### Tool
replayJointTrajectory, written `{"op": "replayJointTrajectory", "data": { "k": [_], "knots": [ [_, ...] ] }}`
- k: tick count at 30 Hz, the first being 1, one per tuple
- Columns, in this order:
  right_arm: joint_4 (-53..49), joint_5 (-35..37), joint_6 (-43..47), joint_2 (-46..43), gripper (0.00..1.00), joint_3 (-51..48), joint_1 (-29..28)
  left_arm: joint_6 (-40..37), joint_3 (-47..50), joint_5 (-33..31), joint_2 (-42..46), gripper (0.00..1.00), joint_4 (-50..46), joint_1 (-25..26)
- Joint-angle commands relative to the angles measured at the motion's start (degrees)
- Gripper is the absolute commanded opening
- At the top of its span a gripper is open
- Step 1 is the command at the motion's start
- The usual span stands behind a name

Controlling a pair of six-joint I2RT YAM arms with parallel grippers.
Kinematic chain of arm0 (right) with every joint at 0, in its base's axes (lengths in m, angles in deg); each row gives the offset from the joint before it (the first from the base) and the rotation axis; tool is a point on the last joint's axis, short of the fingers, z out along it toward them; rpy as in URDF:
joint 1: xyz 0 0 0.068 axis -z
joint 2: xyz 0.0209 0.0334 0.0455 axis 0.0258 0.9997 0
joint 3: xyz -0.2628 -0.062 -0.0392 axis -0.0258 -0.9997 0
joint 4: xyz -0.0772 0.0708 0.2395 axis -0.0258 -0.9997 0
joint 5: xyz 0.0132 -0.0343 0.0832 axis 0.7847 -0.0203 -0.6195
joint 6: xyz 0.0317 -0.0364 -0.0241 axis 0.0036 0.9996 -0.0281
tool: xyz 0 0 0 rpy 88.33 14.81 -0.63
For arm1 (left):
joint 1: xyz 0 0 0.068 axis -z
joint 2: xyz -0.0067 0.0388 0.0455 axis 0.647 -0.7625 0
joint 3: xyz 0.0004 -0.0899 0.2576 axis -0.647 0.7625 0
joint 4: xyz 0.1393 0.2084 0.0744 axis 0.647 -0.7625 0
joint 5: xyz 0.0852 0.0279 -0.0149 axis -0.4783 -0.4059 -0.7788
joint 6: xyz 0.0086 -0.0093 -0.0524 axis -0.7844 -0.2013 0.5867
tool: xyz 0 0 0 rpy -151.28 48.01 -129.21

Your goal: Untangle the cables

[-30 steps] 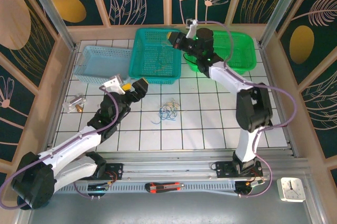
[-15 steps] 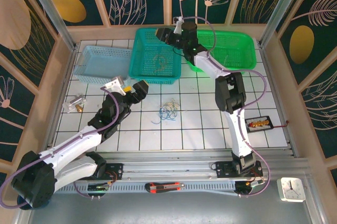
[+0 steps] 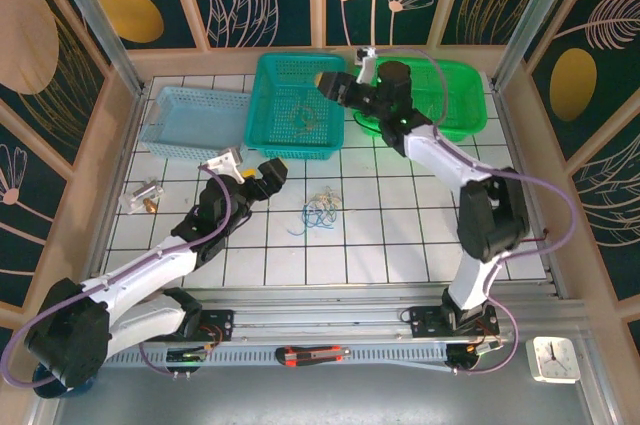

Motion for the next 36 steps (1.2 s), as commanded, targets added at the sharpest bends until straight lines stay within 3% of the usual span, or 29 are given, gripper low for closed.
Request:
{"op": "replayJointTrajectory", "data": {
  "k": [1,8,15,25,36],
  "knots": [
    [2.74,1.56,2.29,-6.12,0.49,-7.84,0.0,-0.75,0.75,1.84,-0.45,0.99,1.2,-0.16],
    [0.66,4.59,3.27,-16.94,0.48,-23.77,-0.78,-3.33,-1.69,5.26,-3.48,0.99,-0.65,-0.08],
    [-4.63,9.19,7.12,-20.6,0.47,-34.4,-5.18,-3.91,-4.5,8.51,-8.11,0.99,-1.76,-0.11],
    [-15.26,18.16,17.33,-18.73,0.42,-33.97,-15.68,-1.61,-5.6,10.9,-13.09,0.99,-2.58,-0.1],
    [-16.7,19.27,20.38,-12.34,0.38,-28.27,-18.29,2.02,-2.86,6.34,-10.47,0.99,-2.55,-0.07]
  ]
}}
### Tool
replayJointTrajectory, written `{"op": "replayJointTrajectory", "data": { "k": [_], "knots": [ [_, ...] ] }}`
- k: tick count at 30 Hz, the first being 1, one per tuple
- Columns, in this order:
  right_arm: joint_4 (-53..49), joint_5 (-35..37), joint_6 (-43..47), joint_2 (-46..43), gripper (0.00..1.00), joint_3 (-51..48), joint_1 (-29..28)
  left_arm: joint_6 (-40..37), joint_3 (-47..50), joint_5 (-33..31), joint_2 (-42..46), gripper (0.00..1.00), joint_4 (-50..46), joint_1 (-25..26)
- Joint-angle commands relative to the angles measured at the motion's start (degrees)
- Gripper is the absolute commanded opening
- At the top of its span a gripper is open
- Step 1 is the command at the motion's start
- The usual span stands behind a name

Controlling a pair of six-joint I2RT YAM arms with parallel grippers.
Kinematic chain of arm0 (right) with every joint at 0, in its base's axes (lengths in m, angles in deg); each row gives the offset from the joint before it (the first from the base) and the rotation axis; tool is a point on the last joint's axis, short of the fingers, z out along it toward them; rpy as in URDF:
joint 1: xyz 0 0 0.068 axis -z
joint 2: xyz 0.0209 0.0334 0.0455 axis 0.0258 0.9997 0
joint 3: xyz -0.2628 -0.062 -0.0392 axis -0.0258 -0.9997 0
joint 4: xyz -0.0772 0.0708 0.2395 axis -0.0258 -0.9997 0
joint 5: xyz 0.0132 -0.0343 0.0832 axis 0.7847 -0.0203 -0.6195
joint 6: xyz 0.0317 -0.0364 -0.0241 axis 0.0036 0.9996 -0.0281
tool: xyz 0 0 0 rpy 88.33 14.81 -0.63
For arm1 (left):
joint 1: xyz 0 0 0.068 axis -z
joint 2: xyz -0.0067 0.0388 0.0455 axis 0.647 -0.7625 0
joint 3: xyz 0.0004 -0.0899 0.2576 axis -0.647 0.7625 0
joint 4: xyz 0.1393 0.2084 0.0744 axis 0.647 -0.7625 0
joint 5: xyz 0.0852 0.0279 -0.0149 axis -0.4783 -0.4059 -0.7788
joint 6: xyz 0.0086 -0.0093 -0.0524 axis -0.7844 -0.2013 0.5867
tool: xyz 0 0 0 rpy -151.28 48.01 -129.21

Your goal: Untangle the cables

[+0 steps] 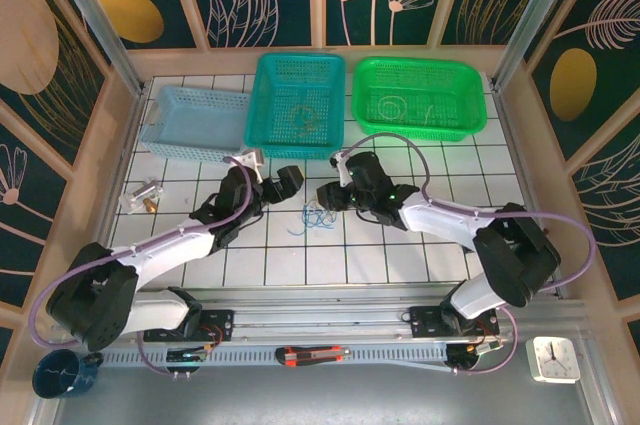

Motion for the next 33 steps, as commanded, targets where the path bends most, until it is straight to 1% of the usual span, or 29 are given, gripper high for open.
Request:
{"op": "replayJointTrajectory", "data": {
  "k": [1,7,18,21,23,29,30,33],
  "knots": [
    [-1.13,1.26,2.18,1.45,0.37,2.79,-0.94,2.01,1.33,-2.22,1.74,0.99,-0.54,-0.08],
    [-1.52,0.73,2.75,3.34,0.36,3.84,-1.55,2.73,2.35,-3.25,2.68,0.99,-0.44,-0.15],
    [-0.31,0.99,2.71,6.22,0.35,3.66,-1.62,2.86,2.56,-2.88,2.68,0.99,0.09,-0.09],
    [0.11,0.73,2.52,6.72,0.3,3.64,-1.59,2.86,2.69,-2.92,2.81,0.99,0.09,-0.18],
    [0.28,0.56,2.52,6.98,0.25,3.68,-1.53,2.88,2.79,-2.89,2.9,0.99,0.19,-0.14],
    [0.48,0.38,2.27,6.59,0.01,3.53,-1.56,2.86,3.05,-2.87,3.04,0.99,0.38,-0.19],
    [0.33,0.29,2.16,6.2,0.0,3.49,-1.5,2.9,3.11,-2.97,3.16,0.99,0.44,-0.13],
    [0.33,0.16,1.67,4.53,0.0,3.24,-1.5,2.69,3.27,-3.0,3.32,0.99,0.55,-0.12]
  ]
}}
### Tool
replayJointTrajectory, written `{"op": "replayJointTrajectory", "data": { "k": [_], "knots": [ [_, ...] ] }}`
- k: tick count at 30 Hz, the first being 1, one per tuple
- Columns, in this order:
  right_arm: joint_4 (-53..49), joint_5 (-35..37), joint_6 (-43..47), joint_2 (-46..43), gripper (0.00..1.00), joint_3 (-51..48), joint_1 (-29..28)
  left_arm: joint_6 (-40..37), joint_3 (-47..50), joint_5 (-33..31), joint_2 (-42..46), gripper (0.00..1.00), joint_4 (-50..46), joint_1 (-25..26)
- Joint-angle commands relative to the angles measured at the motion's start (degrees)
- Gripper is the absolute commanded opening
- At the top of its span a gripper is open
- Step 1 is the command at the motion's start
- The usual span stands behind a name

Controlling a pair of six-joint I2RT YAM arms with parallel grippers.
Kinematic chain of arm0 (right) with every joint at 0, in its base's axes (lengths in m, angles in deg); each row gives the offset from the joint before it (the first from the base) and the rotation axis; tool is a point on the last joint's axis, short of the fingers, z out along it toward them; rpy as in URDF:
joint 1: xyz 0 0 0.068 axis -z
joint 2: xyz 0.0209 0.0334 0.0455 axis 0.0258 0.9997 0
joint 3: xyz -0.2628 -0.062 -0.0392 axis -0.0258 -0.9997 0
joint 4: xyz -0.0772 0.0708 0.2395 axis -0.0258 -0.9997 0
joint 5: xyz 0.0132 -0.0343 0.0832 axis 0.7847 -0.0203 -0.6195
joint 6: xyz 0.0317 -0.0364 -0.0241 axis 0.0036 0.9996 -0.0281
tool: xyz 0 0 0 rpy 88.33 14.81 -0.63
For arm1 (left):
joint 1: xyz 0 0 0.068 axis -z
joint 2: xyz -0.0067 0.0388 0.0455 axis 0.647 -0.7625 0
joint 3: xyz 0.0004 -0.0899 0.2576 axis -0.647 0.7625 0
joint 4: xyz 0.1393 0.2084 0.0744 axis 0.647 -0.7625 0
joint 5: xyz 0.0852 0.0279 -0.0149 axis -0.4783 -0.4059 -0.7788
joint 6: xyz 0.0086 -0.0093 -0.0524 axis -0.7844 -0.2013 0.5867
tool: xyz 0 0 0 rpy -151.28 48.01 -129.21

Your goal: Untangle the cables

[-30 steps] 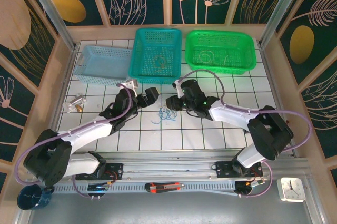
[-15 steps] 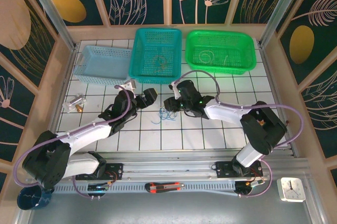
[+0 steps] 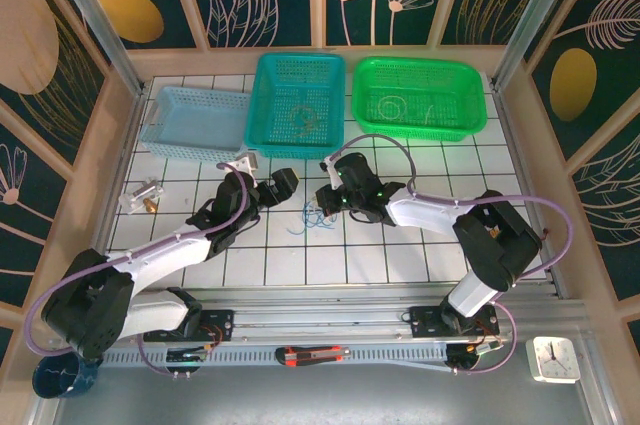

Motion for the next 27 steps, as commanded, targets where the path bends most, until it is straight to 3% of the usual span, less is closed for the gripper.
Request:
{"op": "replayJointTrajectory", "data": {
  "k": [1,14,20,27],
  "knots": [
    [0.73,-0.1,-0.35,-2.43,0.0,0.49,-0.33,0.49,0.67,-0.53,1.17,0.99,0.66,-0.13],
    [6.96,-4.26,-8.55,-11.98,0.0,-3.74,2.52,-3.56,3.16,0.95,0.95,0.99,5.3,-0.08],
    [11.62,-8.32,-13.69,-14.88,0.0,-6.66,5.0,-8.38,7.61,3.0,1.72,0.99,12.72,-0.09],
    [15.0,-9.7,-17.67,-18.03,0.0,-8.08,5.42,-12.54,7.62,11.71,-3.01,0.99,18.37,-0.04]
  ]
}}
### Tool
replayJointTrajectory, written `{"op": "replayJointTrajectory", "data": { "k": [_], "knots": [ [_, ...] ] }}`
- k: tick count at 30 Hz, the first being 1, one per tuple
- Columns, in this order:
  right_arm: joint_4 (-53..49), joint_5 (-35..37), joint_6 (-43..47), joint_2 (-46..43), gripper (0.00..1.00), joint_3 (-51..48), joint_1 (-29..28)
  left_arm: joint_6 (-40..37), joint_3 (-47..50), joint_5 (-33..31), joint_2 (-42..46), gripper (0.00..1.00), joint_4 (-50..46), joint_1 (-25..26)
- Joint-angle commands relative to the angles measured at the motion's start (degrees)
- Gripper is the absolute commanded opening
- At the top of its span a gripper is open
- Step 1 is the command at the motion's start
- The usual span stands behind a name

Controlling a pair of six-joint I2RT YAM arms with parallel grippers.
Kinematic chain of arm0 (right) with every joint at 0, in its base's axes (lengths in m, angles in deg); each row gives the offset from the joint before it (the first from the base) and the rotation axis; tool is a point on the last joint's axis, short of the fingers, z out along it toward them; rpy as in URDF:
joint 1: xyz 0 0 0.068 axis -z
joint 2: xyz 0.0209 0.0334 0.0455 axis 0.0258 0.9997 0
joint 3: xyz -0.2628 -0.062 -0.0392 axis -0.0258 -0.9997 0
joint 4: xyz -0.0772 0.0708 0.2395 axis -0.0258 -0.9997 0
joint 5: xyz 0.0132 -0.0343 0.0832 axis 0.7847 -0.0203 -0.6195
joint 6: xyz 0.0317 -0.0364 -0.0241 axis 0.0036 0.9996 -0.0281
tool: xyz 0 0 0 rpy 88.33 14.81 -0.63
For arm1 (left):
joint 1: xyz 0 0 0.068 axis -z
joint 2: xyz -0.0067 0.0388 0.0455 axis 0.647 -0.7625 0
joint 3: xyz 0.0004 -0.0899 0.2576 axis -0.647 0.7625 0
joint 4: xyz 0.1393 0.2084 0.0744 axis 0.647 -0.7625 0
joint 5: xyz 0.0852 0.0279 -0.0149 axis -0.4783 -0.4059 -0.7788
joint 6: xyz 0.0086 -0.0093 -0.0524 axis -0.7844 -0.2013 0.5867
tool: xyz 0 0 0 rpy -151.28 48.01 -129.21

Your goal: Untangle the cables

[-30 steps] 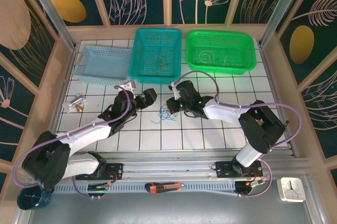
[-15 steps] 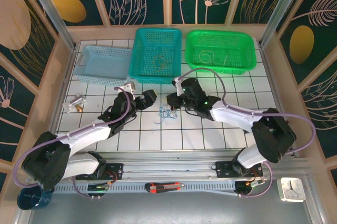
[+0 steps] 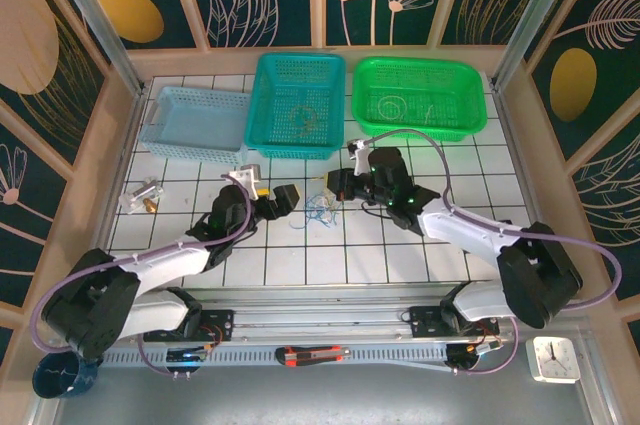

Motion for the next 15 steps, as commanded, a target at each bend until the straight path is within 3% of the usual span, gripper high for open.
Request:
{"op": "replayJointTrajectory", "data": {
  "k": [1,9,15],
  "knots": [
    [4.75,-1.77,-3.27,-2.87,0.0,-0.67,0.22,-3.74,-0.67,6.35,-2.95,0.99,6.36,0.06],
    [4.68,-1.67,-4.95,-6.19,0.0,-0.28,0.2,-10.28,-6.27,9.67,-11.56,0.99,6.26,5.11],
    [4.82,-2.25,-5.98,-7.06,0.0,-0.73,0.21,-11.52,-9.38,8.32,-17.2,0.98,6.87,6.78]
  ]
}}
